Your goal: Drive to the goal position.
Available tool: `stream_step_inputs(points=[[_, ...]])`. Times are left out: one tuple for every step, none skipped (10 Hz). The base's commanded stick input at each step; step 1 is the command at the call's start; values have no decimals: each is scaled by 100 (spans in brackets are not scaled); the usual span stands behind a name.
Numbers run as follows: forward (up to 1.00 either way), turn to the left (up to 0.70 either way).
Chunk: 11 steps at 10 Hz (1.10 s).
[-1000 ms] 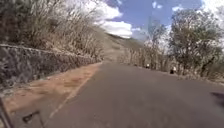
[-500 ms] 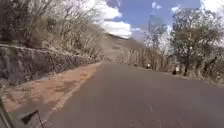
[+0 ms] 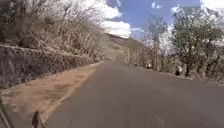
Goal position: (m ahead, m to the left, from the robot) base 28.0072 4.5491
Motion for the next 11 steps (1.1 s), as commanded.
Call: stream_step_inputs(points=[[70, 0], [70, 0], [70, 0], [70, 0], [70, 0], [70, 0], [70, 0], [70, 0], [70, 1], [70, 6], [70, 10]])
